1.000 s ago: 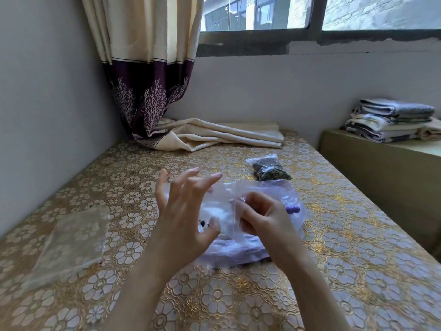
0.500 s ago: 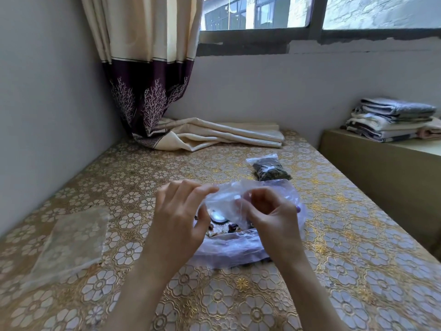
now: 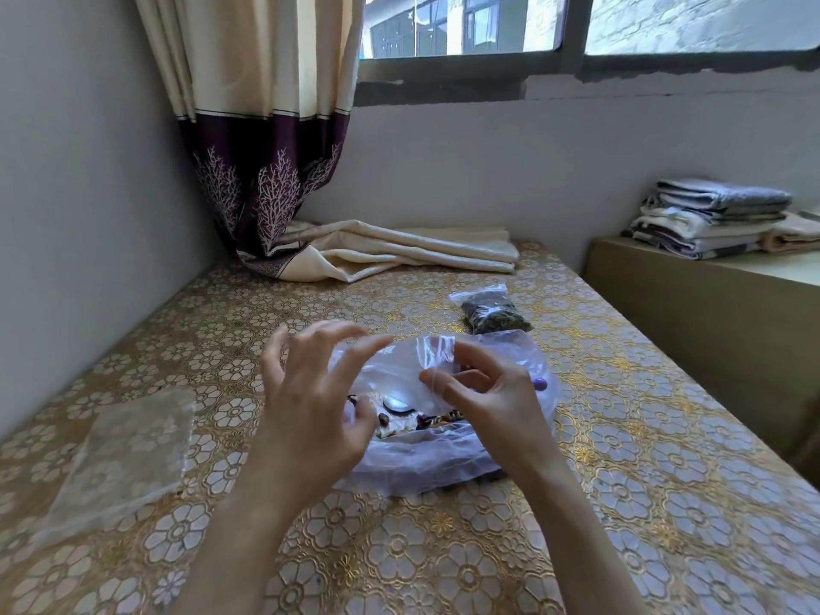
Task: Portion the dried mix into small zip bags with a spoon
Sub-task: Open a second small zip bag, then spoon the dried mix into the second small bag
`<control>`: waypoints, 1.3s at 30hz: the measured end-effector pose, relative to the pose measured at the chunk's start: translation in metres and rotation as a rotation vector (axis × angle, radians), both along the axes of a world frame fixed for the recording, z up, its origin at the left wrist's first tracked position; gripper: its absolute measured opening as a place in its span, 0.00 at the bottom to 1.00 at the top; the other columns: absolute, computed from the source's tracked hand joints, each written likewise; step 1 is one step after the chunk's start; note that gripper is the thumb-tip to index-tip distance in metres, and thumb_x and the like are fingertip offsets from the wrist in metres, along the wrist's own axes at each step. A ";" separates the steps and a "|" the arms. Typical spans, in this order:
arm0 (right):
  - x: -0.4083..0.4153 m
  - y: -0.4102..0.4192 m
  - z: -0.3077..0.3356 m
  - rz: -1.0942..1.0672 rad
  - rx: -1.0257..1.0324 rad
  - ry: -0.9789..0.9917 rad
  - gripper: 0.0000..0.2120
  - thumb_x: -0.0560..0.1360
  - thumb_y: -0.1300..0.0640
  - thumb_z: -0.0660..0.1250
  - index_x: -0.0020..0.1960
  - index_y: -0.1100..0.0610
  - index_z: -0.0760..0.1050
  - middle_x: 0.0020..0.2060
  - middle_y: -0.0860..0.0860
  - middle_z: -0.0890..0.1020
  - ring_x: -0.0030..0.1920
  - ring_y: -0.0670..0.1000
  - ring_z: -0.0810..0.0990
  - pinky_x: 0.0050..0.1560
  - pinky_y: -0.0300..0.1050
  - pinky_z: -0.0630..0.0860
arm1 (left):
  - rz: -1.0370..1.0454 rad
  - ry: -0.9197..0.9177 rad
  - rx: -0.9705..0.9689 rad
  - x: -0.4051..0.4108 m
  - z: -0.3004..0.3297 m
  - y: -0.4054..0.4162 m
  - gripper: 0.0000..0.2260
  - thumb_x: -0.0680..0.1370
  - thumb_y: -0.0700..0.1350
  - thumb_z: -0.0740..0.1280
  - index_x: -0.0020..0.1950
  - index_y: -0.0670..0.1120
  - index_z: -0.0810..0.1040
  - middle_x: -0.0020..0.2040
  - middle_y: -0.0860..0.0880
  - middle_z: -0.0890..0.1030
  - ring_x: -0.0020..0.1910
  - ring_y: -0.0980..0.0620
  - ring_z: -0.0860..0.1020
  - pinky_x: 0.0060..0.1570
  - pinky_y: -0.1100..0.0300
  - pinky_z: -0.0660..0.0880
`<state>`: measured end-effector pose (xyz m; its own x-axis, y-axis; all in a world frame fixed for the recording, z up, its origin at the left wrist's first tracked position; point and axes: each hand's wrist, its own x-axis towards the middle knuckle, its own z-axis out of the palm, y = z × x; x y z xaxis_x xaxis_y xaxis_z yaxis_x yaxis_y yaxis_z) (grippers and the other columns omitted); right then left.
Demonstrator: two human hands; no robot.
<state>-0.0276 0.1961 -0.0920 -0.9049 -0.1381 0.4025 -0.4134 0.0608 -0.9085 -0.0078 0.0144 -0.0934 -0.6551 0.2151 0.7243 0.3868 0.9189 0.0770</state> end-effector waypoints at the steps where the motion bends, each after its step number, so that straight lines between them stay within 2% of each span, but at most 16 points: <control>1: 0.000 -0.001 0.000 -0.010 0.035 0.009 0.11 0.66 0.49 0.74 0.47 0.47 0.77 0.35 0.39 0.80 0.40 0.45 0.82 0.39 0.39 0.76 | -0.015 -0.029 -0.021 0.001 0.000 0.001 0.23 0.70 0.50 0.67 0.65 0.52 0.70 0.60 0.51 0.73 0.64 0.50 0.68 0.69 0.40 0.52; 4: 0.000 -0.004 0.003 -0.029 0.098 0.012 0.11 0.70 0.53 0.73 0.51 0.49 0.77 0.40 0.43 0.80 0.41 0.48 0.82 0.43 0.48 0.80 | -0.045 -0.096 -0.041 0.000 0.000 0.003 0.33 0.67 0.65 0.66 0.68 0.52 0.68 0.60 0.52 0.74 0.63 0.50 0.70 0.66 0.33 0.55; 7: 0.001 -0.009 0.010 -0.002 0.132 0.037 0.08 0.71 0.53 0.72 0.49 0.49 0.78 0.42 0.44 0.82 0.42 0.46 0.82 0.44 0.48 0.80 | -0.047 -0.097 -0.081 -0.001 -0.001 0.006 0.38 0.63 0.63 0.70 0.69 0.49 0.67 0.61 0.50 0.75 0.63 0.48 0.71 0.65 0.31 0.56; 10: 0.003 -0.013 0.018 0.077 0.147 0.037 0.07 0.71 0.55 0.72 0.47 0.51 0.77 0.39 0.45 0.81 0.38 0.45 0.82 0.40 0.43 0.80 | -0.056 -0.109 -0.003 -0.001 0.000 0.005 0.37 0.64 0.62 0.69 0.69 0.47 0.67 0.57 0.50 0.77 0.57 0.51 0.75 0.64 0.43 0.64; 12: 0.004 -0.014 0.022 0.130 0.133 0.007 0.05 0.72 0.58 0.71 0.48 0.53 0.78 0.38 0.47 0.81 0.36 0.44 0.81 0.37 0.39 0.78 | -0.071 -0.111 0.036 0.000 0.003 0.004 0.34 0.65 0.63 0.66 0.66 0.45 0.70 0.51 0.51 0.78 0.48 0.52 0.77 0.54 0.54 0.69; 14: 0.002 -0.010 0.024 0.082 0.100 -0.030 0.04 0.74 0.60 0.68 0.49 0.56 0.80 0.39 0.51 0.82 0.38 0.46 0.81 0.40 0.40 0.79 | -0.073 -0.092 0.034 0.001 0.005 0.005 0.31 0.66 0.62 0.65 0.63 0.44 0.73 0.46 0.50 0.78 0.43 0.53 0.75 0.49 0.59 0.67; 16: -0.004 0.000 0.023 -0.098 0.132 -0.003 0.05 0.76 0.59 0.66 0.49 0.60 0.80 0.41 0.53 0.81 0.40 0.48 0.79 0.45 0.43 0.79 | -0.056 -0.073 0.069 0.000 0.003 0.003 0.29 0.65 0.57 0.69 0.62 0.43 0.74 0.44 0.51 0.77 0.43 0.54 0.72 0.47 0.61 0.63; 18: -0.011 0.017 0.019 -0.355 0.336 0.080 0.07 0.76 0.57 0.66 0.49 0.60 0.80 0.44 0.53 0.79 0.44 0.49 0.75 0.46 0.37 0.72 | -0.006 -0.061 0.126 -0.001 0.002 -0.001 0.28 0.63 0.50 0.73 0.61 0.43 0.74 0.45 0.51 0.76 0.43 0.52 0.71 0.45 0.60 0.60; 20: -0.016 0.040 0.012 -0.559 0.618 0.122 0.10 0.76 0.51 0.66 0.51 0.57 0.79 0.47 0.52 0.77 0.50 0.49 0.70 0.46 0.39 0.63 | 0.030 -0.053 0.189 -0.002 0.002 -0.004 0.28 0.64 0.50 0.74 0.61 0.44 0.75 0.46 0.52 0.76 0.43 0.52 0.70 0.44 0.60 0.56; 22: -0.018 0.059 0.003 -0.611 0.827 0.031 0.17 0.75 0.43 0.64 0.54 0.54 0.77 0.51 0.52 0.74 0.54 0.51 0.68 0.51 0.43 0.65 | 0.030 -0.047 0.235 -0.002 0.003 -0.005 0.27 0.65 0.54 0.69 0.61 0.45 0.75 0.46 0.54 0.74 0.44 0.53 0.68 0.43 0.60 0.54; 25: -0.018 0.073 -0.007 -0.551 0.921 -0.127 0.22 0.72 0.36 0.63 0.52 0.54 0.71 0.47 0.51 0.73 0.51 0.52 0.72 0.45 0.45 0.68 | 0.019 -0.068 0.247 -0.003 0.001 -0.004 0.30 0.63 0.47 0.76 0.63 0.47 0.73 0.45 0.62 0.69 0.45 0.59 0.62 0.41 0.59 0.52; 28: -0.017 0.074 -0.010 -0.456 0.724 -0.140 0.16 0.71 0.42 0.69 0.44 0.54 0.69 0.38 0.48 0.75 0.40 0.48 0.75 0.34 0.40 0.67 | 0.006 -0.147 0.249 -0.003 0.000 -0.003 0.34 0.62 0.48 0.77 0.67 0.49 0.71 0.46 0.68 0.62 0.42 0.61 0.57 0.45 0.55 0.56; 30: -0.018 0.073 -0.009 -0.403 0.559 -0.157 0.12 0.72 0.48 0.71 0.40 0.54 0.71 0.35 0.49 0.78 0.36 0.47 0.76 0.32 0.37 0.67 | 0.005 -0.187 0.233 -0.003 -0.001 -0.004 0.35 0.62 0.48 0.77 0.68 0.51 0.69 0.47 0.68 0.61 0.41 0.61 0.56 0.44 0.55 0.58; 33: -0.022 0.071 0.001 -0.339 0.282 -0.228 0.09 0.73 0.54 0.70 0.42 0.58 0.72 0.34 0.54 0.80 0.30 0.48 0.73 0.29 0.38 0.67 | -0.008 -0.228 0.204 -0.005 -0.005 -0.006 0.37 0.62 0.49 0.77 0.69 0.53 0.67 0.47 0.68 0.61 0.43 0.61 0.57 0.43 0.57 0.54; 36: -0.029 0.066 0.015 -0.237 -0.062 -0.309 0.06 0.76 0.61 0.66 0.44 0.60 0.69 0.31 0.55 0.76 0.27 0.47 0.69 0.23 0.35 0.65 | -0.050 -0.343 0.238 -0.006 -0.008 -0.007 0.38 0.60 0.62 0.74 0.66 0.67 0.60 0.48 0.66 0.59 0.43 0.59 0.55 0.49 0.64 0.57; 39: -0.034 0.056 0.020 -0.237 -0.074 -0.296 0.04 0.77 0.62 0.62 0.45 0.61 0.73 0.28 0.51 0.71 0.25 0.45 0.66 0.22 0.34 0.62 | -0.053 -0.495 0.283 -0.006 -0.008 -0.008 0.37 0.50 0.76 0.62 0.57 0.80 0.51 0.47 0.67 0.56 0.43 0.59 0.54 0.47 0.59 0.65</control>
